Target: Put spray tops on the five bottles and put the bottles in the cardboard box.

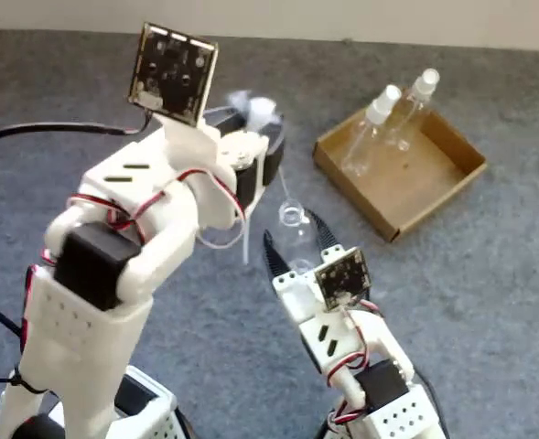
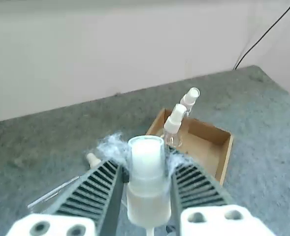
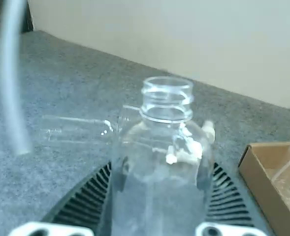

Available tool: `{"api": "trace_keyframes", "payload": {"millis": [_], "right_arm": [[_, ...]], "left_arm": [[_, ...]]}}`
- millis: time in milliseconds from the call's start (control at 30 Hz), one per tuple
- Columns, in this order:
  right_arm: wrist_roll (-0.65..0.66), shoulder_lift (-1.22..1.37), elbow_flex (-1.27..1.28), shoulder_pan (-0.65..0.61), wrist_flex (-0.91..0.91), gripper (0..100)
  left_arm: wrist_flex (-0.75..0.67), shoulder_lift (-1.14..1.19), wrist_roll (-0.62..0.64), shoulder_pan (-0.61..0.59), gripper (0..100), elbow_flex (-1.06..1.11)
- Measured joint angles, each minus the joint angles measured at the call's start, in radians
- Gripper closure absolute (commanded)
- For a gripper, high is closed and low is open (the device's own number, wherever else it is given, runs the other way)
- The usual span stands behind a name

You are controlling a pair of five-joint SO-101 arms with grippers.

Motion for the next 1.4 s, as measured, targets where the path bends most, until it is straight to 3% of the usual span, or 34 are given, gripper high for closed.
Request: {"api": "trace_keyframes", "payload": {"millis": [233,367,967,1400], "right_arm": [[0.0,0.0,0.0,0.002,0.002,83.8],[0.0,0.0,0.0,0.002,0.002,83.8],[0.0,0.0,0.0,0.002,0.002,83.8],[0.0,0.0,0.0,-0.002,0.002,83.8]], "left_arm": [[-0.408,-0.153,0.0,0.1,98,0.338],[-0.565,-0.221,0.0,0.117,98,0.405],[-0.611,-0.256,0.0,0.025,98,0.425],[-0.611,-0.255,0.0,0.098,98,0.6]]}}
